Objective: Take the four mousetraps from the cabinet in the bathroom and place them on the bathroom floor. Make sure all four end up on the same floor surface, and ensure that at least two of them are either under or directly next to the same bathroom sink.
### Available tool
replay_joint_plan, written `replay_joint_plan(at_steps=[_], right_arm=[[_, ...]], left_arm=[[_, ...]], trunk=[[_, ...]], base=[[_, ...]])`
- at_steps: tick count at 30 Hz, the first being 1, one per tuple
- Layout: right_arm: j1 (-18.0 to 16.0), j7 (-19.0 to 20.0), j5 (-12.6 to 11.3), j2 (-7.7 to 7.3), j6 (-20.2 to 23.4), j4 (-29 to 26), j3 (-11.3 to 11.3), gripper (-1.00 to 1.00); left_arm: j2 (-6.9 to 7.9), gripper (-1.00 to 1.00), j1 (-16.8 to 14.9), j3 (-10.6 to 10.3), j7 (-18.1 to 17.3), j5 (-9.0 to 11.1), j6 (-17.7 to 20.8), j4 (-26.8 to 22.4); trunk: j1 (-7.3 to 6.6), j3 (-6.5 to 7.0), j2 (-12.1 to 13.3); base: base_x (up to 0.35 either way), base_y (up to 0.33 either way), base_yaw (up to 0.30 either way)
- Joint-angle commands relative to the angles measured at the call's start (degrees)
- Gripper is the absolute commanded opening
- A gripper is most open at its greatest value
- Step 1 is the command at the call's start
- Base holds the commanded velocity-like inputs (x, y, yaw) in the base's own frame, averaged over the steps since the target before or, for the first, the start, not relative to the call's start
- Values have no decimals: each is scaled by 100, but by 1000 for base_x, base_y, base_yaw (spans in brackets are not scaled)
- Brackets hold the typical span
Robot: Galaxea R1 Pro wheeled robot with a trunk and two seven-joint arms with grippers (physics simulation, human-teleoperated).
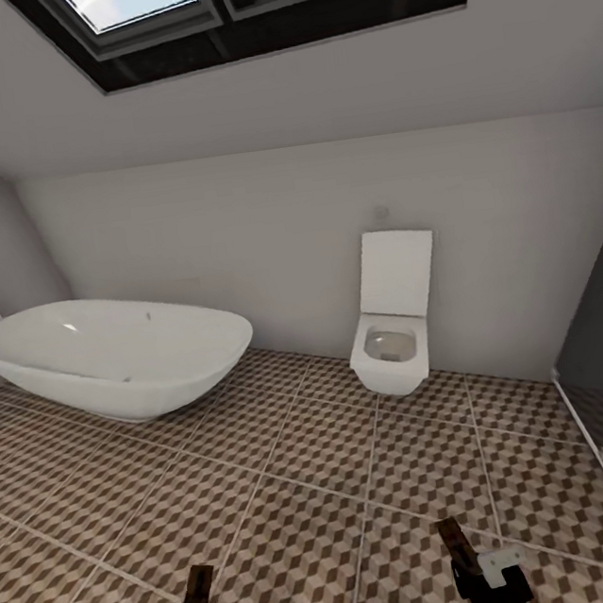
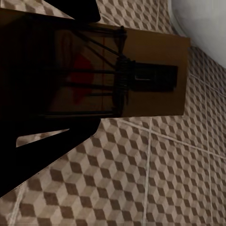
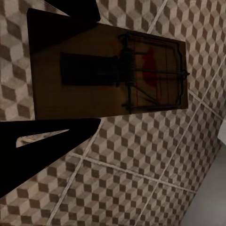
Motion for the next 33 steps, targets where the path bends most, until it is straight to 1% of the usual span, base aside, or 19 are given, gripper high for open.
replay_joint_plan(at_steps=[1,33], right_arm=[[-4,6,41,5,-24,3,-37,-100],[-4,4,42,5,-24,-2,-37,-100]], left_arm=[[-4,-100,-9,-48,22,23,-25,20],[-4,-100,-9,-48,20,23,-27,20]], trunk=[[0,-5,-3],[0,-5,-3]], base=[[0,0,255],[0,0,255]])
